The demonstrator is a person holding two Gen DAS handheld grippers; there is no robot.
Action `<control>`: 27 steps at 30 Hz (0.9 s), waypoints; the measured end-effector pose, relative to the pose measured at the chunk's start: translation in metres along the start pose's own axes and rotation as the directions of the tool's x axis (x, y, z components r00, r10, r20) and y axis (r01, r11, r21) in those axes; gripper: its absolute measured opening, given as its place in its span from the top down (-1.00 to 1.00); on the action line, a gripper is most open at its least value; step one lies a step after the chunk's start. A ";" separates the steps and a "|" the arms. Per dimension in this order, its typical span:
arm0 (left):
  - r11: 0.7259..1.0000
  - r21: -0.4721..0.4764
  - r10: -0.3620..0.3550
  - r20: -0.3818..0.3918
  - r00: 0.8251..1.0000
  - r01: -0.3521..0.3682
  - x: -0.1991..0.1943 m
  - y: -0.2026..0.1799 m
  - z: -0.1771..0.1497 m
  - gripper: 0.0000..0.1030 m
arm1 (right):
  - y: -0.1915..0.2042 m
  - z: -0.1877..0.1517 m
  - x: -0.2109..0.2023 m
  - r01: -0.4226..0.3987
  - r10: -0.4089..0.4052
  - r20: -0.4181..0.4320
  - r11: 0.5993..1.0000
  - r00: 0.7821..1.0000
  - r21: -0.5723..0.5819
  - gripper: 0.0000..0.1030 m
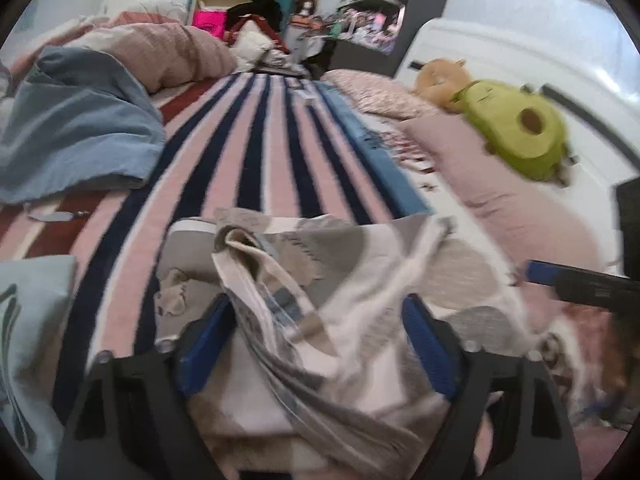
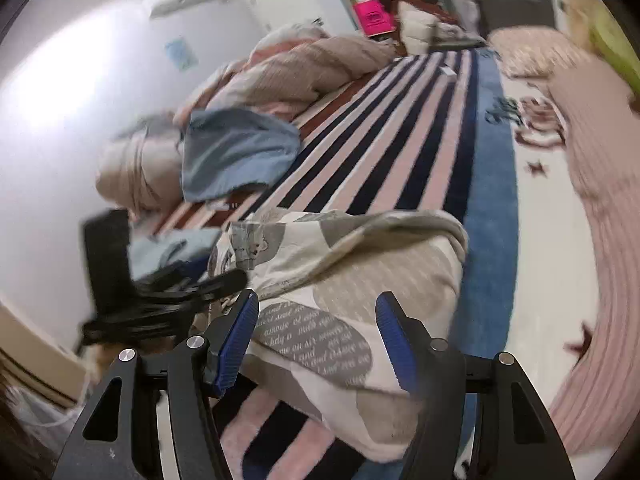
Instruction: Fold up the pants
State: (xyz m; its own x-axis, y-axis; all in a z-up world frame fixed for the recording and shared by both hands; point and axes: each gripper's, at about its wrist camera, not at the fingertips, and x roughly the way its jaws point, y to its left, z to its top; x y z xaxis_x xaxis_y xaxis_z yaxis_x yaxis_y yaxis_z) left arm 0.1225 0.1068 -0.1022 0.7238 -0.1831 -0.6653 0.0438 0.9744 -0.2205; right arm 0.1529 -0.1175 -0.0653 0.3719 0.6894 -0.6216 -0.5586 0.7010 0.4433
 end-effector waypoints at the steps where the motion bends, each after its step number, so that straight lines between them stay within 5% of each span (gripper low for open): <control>1: 1.000 0.000 0.019 -0.008 1.000 -0.019 0.003 0.000 0.000 0.00 | -0.005 -0.004 -0.002 -0.013 0.012 0.007 1.000 1.000 0.016 -0.11; 5: 0.997 0.051 0.061 -0.009 0.998 -0.060 0.004 -0.004 0.003 0.72 | -0.016 -0.011 -0.005 0.009 -0.009 0.004 1.000 1.000 0.026 -0.14; 11: 0.987 0.063 0.138 0.093 0.986 -0.145 -0.021 0.015 0.026 0.86 | -0.024 -0.013 -0.005 -0.007 0.007 -0.008 0.999 1.000 0.043 -0.14; 14: 0.978 0.055 0.196 0.062 0.979 -0.200 -0.016 0.030 0.030 0.86 | -0.021 -0.014 -0.008 -0.011 0.011 0.001 0.999 1.000 0.031 -0.14; 18: 0.981 0.054 0.185 -0.011 0.983 -0.184 -0.015 0.043 0.022 0.60 | -0.018 -0.015 -0.009 -0.005 0.005 0.006 1.000 1.000 0.018 -0.14; 20: 0.976 0.073 0.206 0.025 0.978 -0.207 -0.026 0.046 0.022 0.04 | -0.019 -0.015 -0.008 -0.009 0.009 0.004 1.000 1.000 0.019 -0.14; 23: 0.980 0.106 0.158 0.093 0.983 -0.167 -0.050 0.044 0.025 -0.05 | -0.020 -0.015 -0.006 -0.016 0.016 -0.004 1.000 1.000 0.020 -0.14; 27: 0.982 0.188 0.020 0.073 0.997 -0.033 -0.059 0.026 0.021 -0.16 | -0.020 -0.016 -0.005 -0.024 0.024 -0.010 0.999 1.000 0.023 -0.14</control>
State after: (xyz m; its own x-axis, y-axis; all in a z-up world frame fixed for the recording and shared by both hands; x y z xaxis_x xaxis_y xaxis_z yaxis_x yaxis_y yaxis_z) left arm 0.0959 0.1461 -0.0538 0.7729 -0.1539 -0.6156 0.1488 0.9870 -0.0600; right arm 0.1505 -0.1373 -0.0811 0.3509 0.7041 -0.6174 -0.5499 0.6886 0.4727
